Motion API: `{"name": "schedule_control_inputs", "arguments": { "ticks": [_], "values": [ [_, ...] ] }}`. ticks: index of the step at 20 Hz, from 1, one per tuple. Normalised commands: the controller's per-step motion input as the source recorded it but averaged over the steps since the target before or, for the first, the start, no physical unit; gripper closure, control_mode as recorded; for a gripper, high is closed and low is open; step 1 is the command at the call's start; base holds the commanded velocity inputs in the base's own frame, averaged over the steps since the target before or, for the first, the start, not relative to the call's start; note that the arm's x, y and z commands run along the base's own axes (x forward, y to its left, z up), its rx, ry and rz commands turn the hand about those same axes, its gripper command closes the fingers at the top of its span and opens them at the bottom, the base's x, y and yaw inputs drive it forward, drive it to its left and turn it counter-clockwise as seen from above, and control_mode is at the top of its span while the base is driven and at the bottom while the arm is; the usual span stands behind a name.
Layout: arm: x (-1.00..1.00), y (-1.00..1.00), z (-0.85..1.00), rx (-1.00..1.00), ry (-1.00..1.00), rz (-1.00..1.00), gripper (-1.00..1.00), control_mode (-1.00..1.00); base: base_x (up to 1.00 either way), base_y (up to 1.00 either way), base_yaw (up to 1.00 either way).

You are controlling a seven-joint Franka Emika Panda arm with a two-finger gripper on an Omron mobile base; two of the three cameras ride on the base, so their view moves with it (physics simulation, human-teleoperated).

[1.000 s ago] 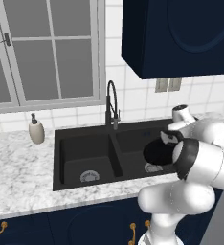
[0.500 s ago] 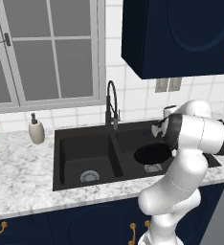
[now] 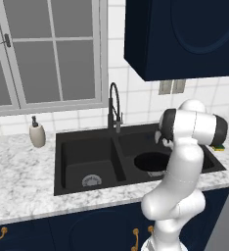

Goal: Pick the pan and sponge and place them into the sink. Then turn on the water.

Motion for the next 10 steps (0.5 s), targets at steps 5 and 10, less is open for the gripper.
{"name": "schedule_control_inputs", "arguments": {
  "ticks": [5,10],
  "values": [
    [0.01,0.07,-0.5,0.1,-0.09,0.02,1.0,-1.0,0.0,0.0,0.0],
    [0.0,0.19,-0.63,0.03,-0.06,0.02,1.0,-1.0,0.0,0.0,0.0]
  ]
}}
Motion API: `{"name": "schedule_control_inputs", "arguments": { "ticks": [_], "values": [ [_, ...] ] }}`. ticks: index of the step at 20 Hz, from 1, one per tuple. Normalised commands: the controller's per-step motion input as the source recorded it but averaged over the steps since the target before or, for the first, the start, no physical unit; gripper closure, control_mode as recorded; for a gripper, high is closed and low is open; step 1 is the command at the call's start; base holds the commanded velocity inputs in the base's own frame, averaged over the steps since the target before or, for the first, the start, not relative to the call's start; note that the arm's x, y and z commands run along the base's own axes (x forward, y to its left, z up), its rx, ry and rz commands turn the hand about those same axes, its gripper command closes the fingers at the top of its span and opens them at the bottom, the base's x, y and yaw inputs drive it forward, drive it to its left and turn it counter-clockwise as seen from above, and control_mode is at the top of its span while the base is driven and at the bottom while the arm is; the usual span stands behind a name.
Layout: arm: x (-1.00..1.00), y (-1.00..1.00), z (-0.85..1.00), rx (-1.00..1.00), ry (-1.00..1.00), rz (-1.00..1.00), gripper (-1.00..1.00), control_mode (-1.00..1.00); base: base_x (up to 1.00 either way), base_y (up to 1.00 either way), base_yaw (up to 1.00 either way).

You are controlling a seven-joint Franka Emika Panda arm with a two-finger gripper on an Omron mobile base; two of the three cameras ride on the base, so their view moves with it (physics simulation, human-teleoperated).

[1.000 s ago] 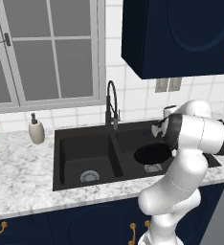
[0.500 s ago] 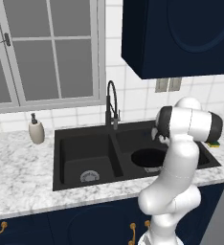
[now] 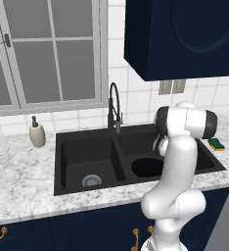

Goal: Pick the pan and sponge and place them into the sink. Then turn on the water.

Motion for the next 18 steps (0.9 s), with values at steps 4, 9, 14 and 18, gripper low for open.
{"name": "schedule_control_inputs", "arguments": {
  "ticks": [4,9,14,18],
  "values": [
    [0.06,0.21,-0.5,0.0,-0.03,0.0,1.0,-1.0,0.0,0.0,0.0],
    [0.12,0.18,-0.41,0.0,-0.02,0.0,1.0,-1.0,0.0,0.0,0.0],
    [0.19,0.08,-0.33,0.01,-0.02,0.0,1.0,-1.0,0.0,0.0,0.0],
    [0.2,0.0,-0.05,0.04,0.0,0.03,1.0,-1.0,0.0,0.0,0.0]
  ]
}}
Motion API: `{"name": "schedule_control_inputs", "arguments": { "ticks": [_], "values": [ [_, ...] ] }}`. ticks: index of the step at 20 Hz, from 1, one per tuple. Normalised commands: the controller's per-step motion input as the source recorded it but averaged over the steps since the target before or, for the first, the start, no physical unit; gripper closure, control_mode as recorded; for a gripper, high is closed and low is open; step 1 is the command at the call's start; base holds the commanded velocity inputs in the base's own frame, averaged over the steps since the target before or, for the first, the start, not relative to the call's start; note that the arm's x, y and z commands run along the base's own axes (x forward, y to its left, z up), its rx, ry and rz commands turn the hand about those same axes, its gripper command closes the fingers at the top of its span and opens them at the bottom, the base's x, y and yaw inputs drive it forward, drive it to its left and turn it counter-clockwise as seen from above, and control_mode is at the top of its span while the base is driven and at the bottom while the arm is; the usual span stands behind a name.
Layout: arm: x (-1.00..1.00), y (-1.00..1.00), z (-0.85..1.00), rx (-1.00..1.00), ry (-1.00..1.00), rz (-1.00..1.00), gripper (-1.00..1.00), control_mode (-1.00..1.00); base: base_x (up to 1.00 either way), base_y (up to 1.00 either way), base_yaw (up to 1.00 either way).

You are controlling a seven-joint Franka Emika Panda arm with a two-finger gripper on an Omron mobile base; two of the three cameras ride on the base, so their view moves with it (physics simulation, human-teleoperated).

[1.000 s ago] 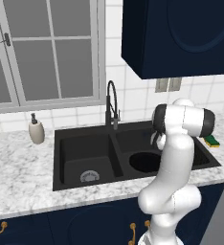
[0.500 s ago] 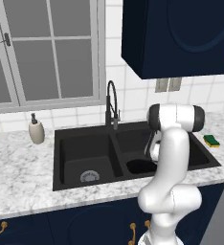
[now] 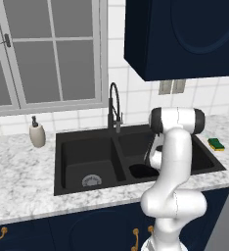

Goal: Pick the pan and sponge and place them into the sink. Then turn on the water.

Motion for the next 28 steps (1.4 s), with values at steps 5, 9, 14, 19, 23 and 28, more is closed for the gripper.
{"name": "schedule_control_inputs", "arguments": {
  "ticks": [5,9,14,19,23,28],
  "values": [
    [0.39,0.0,-0.02,0.01,0.0,0.01,1.0,-1.0,0.0,0.0,0.0],
    [0.21,0.0,0.0,0.04,0.0,0.01,-1.0,-1.0,0.0,0.0,0.0],
    [0.29,0.0,0.13,0.01,0.0,0.0,-1.0,-1.0,0.0,0.0,0.0],
    [0.07,0.0,0.5,0.0,0.0,0.0,-1.0,-1.0,0.0,0.0,0.0],
    [-0.01,0.0,1.0,0.0,0.0,0.0,-1.0,-1.0,0.0,0.0,0.0],
    [-0.01,0.0,1.0,0.0,0.0,-0.02,-1.0,-1.0,0.0,0.0,0.0]
  ]
}}
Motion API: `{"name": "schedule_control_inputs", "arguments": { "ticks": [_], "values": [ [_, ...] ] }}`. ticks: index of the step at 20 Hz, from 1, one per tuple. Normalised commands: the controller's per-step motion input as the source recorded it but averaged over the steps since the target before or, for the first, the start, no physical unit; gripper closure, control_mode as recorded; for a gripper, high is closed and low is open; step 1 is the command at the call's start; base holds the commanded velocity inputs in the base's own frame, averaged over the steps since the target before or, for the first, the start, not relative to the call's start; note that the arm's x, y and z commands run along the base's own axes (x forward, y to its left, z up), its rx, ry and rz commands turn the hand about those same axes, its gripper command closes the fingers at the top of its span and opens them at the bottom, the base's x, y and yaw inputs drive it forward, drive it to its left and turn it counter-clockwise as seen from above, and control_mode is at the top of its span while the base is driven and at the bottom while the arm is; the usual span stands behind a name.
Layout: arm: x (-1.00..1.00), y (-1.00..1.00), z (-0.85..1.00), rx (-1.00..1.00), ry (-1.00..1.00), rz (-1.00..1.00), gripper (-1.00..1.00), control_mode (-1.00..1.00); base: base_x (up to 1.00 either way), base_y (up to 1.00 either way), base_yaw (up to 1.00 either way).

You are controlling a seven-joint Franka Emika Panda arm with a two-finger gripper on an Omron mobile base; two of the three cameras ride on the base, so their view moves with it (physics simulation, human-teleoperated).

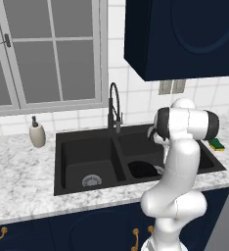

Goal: Pick the pan and sponge and place them into the sink. Then turn on the water.

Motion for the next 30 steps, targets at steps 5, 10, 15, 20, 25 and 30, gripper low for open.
{"name": "schedule_control_inputs", "arguments": {
  "ticks": [5,10,15,20,25,30],
  "values": [
    [0.0,-0.29,0.97,-0.11,0.09,-0.19,-1.0,-1.0,0.0,0.0,0.0],
    [0.0,-0.23,0.32,-0.05,0.02,-0.22,-1.0,-1.0,0.0,0.0,0.0],
    [0.01,-0.11,-0.04,0.07,-0.01,0.0,-1.0,-1.0,0.0,0.0,0.0],
    [-0.02,0.0,0.03,-0.01,-0.01,0.0,-1.0,-1.0,0.0,0.0,0.0],
    [0.0,-0.19,0.42,-0.07,0.03,-0.39,-1.0,-1.0,0.0,0.0,0.0],
    [0.02,-0.57,0.38,-0.1,0.13,-0.49,-1.0,-1.0,0.0,0.0,0.0]
  ]
}}
